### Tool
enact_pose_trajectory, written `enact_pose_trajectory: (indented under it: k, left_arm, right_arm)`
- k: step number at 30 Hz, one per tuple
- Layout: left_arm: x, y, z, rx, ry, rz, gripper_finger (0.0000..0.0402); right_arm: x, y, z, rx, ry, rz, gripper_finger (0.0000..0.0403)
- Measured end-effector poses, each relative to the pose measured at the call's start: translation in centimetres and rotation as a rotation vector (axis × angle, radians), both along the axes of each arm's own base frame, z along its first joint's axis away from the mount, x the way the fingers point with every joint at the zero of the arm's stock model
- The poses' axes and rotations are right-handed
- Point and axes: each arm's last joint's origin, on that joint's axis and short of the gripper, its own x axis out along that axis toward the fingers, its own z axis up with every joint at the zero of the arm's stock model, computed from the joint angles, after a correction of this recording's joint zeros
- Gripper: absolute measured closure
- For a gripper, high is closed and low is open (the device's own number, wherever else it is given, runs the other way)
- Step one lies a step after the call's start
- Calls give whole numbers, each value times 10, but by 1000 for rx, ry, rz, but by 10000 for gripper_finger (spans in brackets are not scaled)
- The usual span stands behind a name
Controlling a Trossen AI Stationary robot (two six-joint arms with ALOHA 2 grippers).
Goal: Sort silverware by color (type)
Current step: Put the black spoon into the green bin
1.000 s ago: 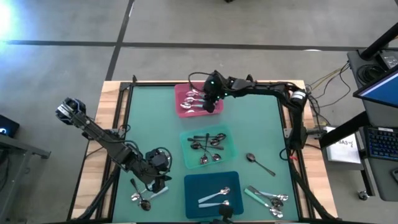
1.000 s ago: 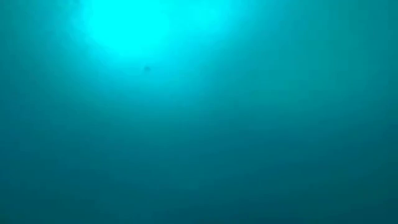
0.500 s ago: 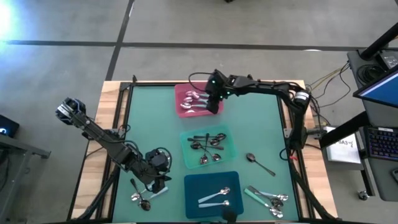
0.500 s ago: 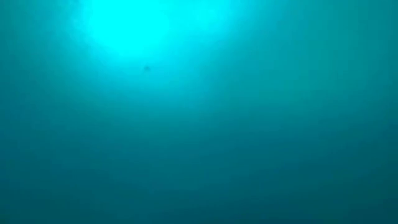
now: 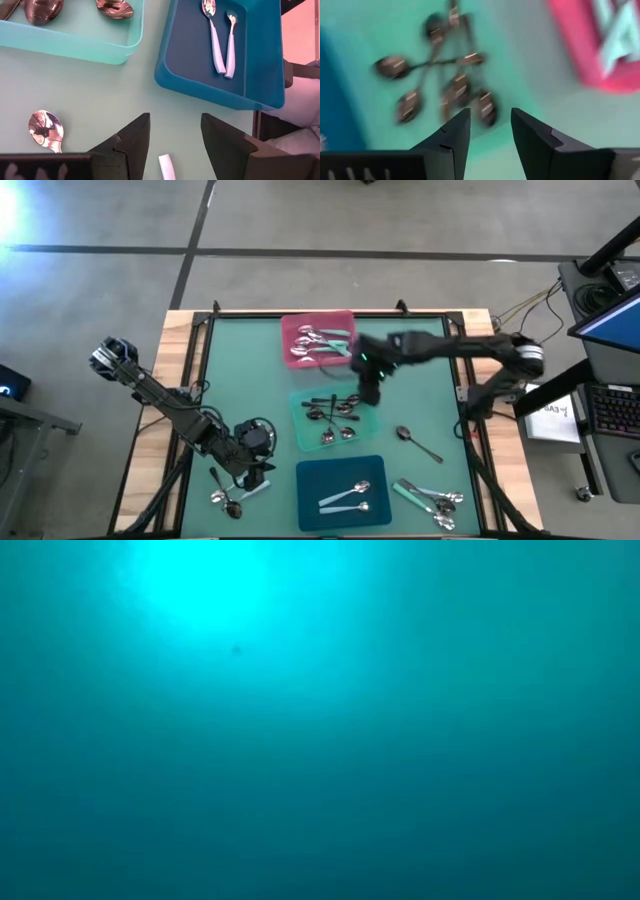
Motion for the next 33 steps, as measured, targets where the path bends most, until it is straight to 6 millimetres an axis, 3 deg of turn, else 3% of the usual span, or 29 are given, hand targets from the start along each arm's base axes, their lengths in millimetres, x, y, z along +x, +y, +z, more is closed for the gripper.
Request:
enact_pose_trajectory:
  k: [6,13,21,33]
  left_arm:
    - [0,0,0,8,2,-25,240]
    - [0,-1,0,0,9,-37,240]
    - [0,-1,0,-1,7,-38,240]
    - [1,-2,2,-29,-10,-38,240]
  right_arm:
    - [-48,67,-6,62,36,-83,269]
    - [-106,121,-40,102,111,-239,270]
    - [-132,149,-79,64,233,-326,271]
    - [-135,168,-111,-4,386,-332,271]
